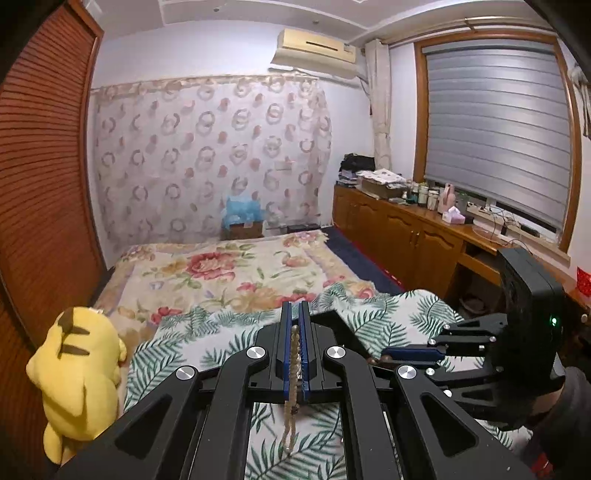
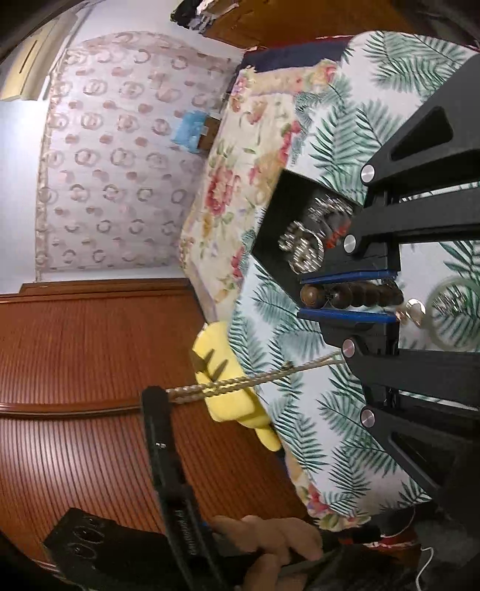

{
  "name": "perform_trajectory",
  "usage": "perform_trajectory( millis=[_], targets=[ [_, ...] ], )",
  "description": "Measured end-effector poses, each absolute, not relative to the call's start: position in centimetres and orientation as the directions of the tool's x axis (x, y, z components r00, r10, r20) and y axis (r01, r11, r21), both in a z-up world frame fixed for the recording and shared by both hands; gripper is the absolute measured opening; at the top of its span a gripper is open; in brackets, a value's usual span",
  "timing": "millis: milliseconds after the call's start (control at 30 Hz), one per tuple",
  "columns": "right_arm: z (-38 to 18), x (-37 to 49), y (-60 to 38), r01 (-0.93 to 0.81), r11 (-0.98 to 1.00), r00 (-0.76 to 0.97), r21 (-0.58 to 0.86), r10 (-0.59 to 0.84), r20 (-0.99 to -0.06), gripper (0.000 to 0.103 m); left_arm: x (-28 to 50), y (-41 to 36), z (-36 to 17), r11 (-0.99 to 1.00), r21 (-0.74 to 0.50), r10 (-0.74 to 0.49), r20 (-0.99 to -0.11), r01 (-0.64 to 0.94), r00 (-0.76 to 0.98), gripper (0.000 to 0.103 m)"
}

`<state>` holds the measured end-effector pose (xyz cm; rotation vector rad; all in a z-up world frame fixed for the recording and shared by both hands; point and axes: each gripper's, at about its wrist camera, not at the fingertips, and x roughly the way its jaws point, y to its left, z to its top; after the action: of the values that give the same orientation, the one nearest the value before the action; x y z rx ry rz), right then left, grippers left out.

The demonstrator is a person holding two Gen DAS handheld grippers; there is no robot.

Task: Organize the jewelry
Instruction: 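Carry both over the box and open both grippers to drop pearls and beads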

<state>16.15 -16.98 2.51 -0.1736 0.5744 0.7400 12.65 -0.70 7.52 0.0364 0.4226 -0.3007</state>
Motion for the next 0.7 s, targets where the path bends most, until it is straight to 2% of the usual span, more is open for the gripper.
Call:
perform_trajectory(
  millis=[467,700],
  targets=[
    [1.9,22.6,-17.8,-0.663,0.747,0.598,0.058,0.574,-0.559,0.015,17.4,-3.9,10.9,0.941,-0.002,-0.318,-0.359,0.339,0.877,0.003],
    [-0.9,25.1,-17.4,-0.663,0.743,0.555,0.097,0.574,-0.602,0.015,20.2,-4.8,10.4,0.941,-0.013,-0.315,-0.389,0.337,0.865,0.003]
  ],
)
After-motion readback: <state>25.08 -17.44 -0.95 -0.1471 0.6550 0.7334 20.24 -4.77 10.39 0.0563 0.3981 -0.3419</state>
